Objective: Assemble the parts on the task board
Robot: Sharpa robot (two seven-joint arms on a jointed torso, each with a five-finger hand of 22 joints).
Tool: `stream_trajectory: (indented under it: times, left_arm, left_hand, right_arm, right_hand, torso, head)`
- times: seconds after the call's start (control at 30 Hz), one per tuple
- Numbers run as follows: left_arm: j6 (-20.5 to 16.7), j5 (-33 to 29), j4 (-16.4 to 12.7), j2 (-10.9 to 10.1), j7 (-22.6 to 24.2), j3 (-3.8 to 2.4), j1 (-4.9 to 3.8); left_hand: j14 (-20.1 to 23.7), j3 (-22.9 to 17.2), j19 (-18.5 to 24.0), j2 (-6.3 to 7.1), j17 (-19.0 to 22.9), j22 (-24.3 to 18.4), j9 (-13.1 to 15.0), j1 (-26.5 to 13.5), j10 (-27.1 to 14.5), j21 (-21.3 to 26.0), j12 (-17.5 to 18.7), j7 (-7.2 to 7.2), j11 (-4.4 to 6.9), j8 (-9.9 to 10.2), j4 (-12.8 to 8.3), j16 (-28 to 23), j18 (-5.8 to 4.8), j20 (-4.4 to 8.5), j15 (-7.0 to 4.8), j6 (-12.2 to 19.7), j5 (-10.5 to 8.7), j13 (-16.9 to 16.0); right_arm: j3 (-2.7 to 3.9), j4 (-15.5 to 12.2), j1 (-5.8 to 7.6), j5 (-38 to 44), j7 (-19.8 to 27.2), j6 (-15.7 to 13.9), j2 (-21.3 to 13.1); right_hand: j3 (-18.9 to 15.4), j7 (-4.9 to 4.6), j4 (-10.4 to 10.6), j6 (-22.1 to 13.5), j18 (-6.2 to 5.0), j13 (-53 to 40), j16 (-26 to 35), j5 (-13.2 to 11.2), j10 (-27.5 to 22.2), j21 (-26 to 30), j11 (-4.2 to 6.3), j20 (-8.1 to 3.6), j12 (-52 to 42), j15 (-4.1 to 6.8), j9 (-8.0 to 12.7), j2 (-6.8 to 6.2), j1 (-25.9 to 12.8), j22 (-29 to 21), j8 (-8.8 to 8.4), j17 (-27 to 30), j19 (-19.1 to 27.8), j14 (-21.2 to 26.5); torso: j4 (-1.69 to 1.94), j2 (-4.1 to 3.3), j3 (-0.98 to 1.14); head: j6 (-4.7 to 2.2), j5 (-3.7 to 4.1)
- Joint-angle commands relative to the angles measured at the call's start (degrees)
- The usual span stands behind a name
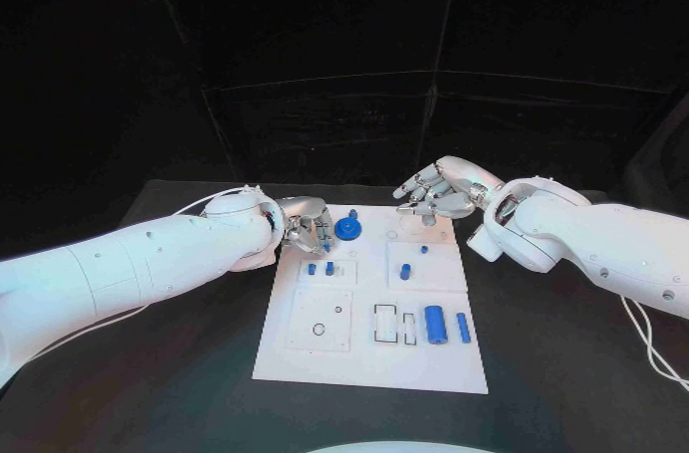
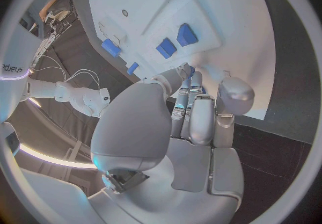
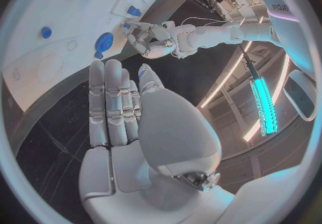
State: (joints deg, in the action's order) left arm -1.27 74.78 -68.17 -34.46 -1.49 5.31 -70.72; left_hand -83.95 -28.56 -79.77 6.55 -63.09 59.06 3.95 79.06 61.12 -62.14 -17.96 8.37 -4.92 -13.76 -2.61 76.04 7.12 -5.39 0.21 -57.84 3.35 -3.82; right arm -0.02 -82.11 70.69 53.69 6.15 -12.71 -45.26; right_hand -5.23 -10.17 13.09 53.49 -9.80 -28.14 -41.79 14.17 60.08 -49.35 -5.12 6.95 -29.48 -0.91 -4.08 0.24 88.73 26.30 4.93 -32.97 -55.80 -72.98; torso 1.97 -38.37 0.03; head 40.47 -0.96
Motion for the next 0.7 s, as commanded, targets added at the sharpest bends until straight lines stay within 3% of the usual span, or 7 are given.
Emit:
stream_trajectory:
  times: [0.03, 0.7]
  left_arm:
    - [1.2, 0.3, 0.0, 0.2, -0.3, 0.01, -0.01]
    - [0.8, 0.3, -0.4, -0.2, -0.4, 0.02, 0.02]
  left_hand:
    - [-0.6, -0.1, 0.0, 0.07, 0.2, -0.1, 0.0, -0.6, 0.4, 0.1, 0.5, 0.04, 0.22, 0.4, 0.0, 0.1, -0.32, -0.08, -0.45, -0.4, 0.13, -0.1]
    - [-0.2, 1.2, 0.4, 2.06, 1.6, -0.1, -0.3, -1.9, -4.0, 0.4, 3.2, 1.01, -1.04, 4.4, -0.5, -0.1, -0.32, -0.79, 0.5, 3.6, 0.09, 0.0]
  right_arm:
    - [0.03, -0.2, 0.11, 0.1, 0.3, 0.3, 0.0]
    - [0.03, -0.1, 0.11, 0.1, -0.1, 0.4, -0.2]
  right_hand:
    - [0.1, 0.03, 0.3, -0.4, -0.69, 0.1, 0.2, 0.2, -0.5, 0.3, -0.12, 0.32, -0.5, -0.1, -0.1, -0.09, -0.1, -0.1, 0.39, -0.1, -0.1, 0.4]
    - [0.1, 0.02, 0.3, -0.4, -0.69, 0.1, 0.2, 0.2, -0.5, 0.3, -0.13, 0.32, -0.5, -0.1, -0.1, -0.11, -0.1, -0.1, 0.41, -0.2, -0.1, 0.4]
  torso:
    - [0.07, -0.02, -0.02]
    - [0.15, -0.09, -0.06]
  head:
    - [-0.02, 0.1]
    - [-0.11, 0.21]
